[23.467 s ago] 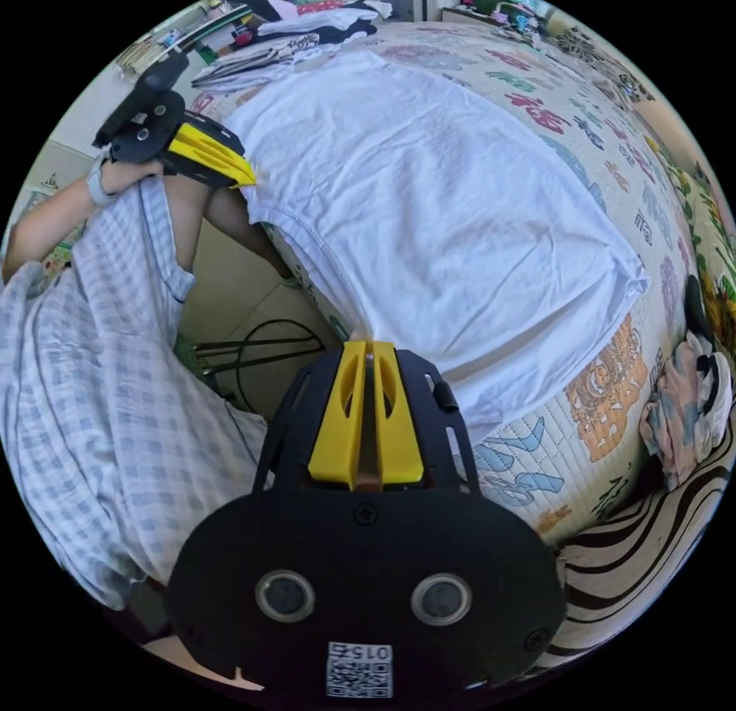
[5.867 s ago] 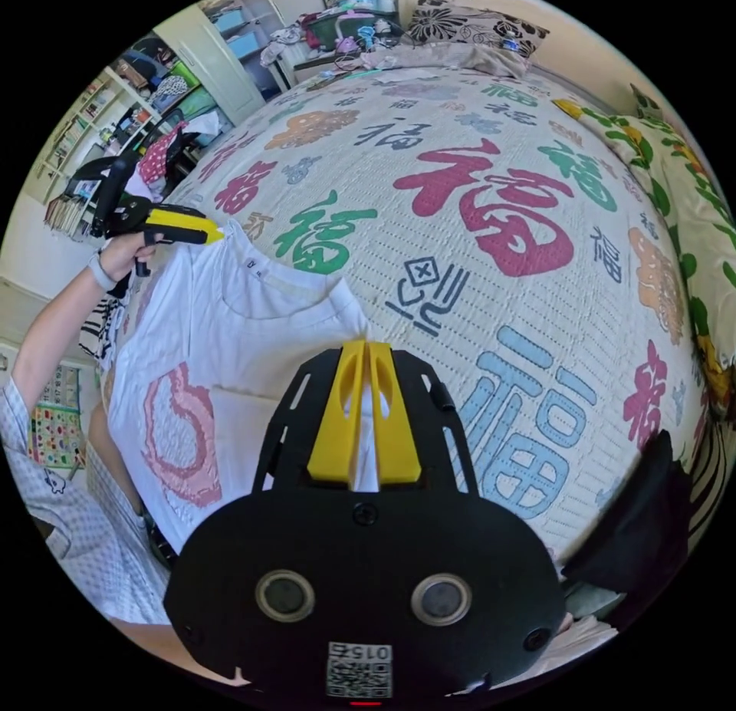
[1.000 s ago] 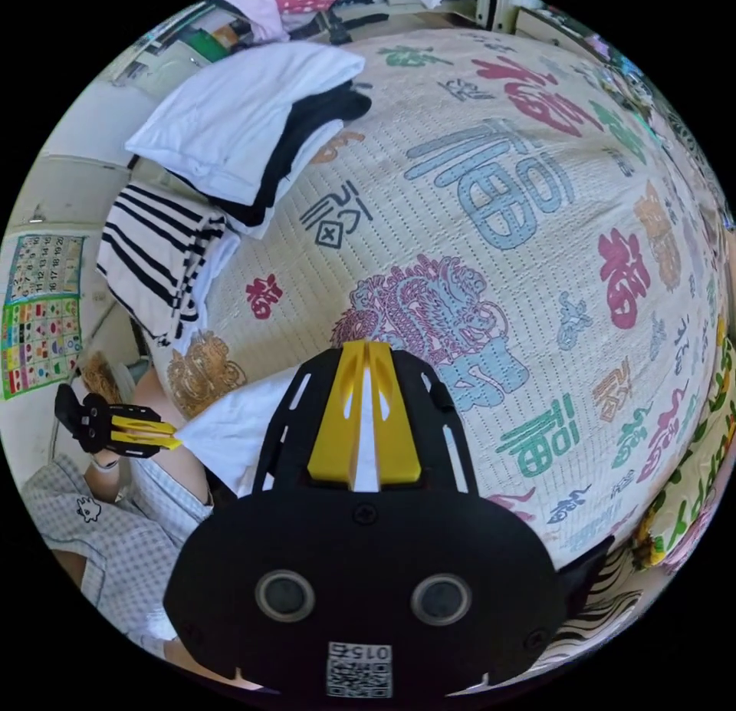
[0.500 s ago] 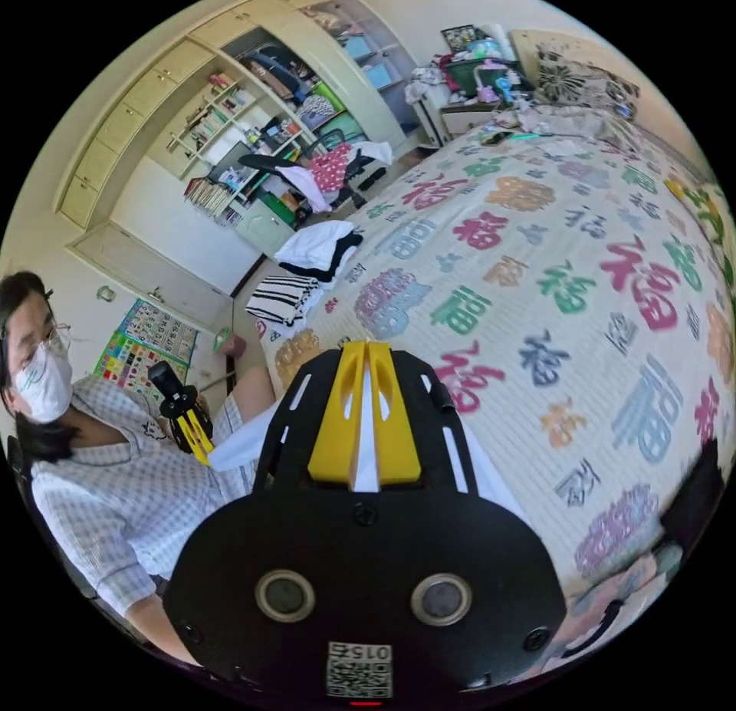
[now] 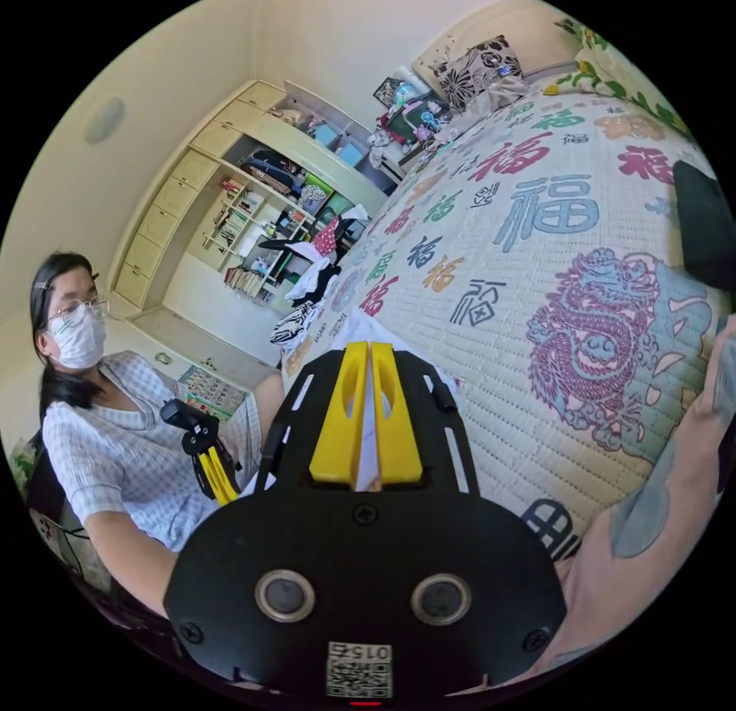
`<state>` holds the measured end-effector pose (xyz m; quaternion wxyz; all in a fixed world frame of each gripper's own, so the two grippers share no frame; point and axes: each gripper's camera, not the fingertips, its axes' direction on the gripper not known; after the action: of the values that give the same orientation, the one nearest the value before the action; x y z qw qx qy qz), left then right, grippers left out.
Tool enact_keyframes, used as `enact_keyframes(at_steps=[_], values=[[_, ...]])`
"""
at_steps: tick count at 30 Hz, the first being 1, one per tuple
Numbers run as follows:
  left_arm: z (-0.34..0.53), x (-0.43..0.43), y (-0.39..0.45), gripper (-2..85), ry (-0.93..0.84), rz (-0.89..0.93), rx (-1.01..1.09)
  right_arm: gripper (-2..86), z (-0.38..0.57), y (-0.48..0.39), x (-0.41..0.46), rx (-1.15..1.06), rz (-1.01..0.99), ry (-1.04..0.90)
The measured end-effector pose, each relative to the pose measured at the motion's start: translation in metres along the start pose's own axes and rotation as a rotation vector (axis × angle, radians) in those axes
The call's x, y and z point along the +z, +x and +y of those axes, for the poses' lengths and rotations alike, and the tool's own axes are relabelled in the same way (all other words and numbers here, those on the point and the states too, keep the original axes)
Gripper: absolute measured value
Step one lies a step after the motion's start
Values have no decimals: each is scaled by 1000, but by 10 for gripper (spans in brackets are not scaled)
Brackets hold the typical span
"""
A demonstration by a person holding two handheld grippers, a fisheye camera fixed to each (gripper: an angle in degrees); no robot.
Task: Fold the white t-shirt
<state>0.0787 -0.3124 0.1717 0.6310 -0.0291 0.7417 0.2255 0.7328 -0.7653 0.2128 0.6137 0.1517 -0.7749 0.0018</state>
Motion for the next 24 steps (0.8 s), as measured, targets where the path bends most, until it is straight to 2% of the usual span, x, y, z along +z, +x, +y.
enact_keyframes(at_steps=[4,7,11,13,17,20,24], values=[[-21,37,-2,13,-56,-64,7,1,2,18,-19,18,-22,-13],[-31,65,-5,33,-97,-99,18,8,8,33,-33,125,14,-54],[-42,89,-9,71,-152,-7,31,30,22,30,-76,188,109,42],[-48,80,-5,74,-105,87,79,51,25,22,-89,195,136,51],[-51,47,-11,73,-29,81,120,76,24,-8,-95,163,167,2],[-46,9,-43,68,48,-6,53,58,19,-24,-80,123,151,-70],[-25,-9,-103,54,9,-73,-111,15,14,-24,-60,151,208,-133]])
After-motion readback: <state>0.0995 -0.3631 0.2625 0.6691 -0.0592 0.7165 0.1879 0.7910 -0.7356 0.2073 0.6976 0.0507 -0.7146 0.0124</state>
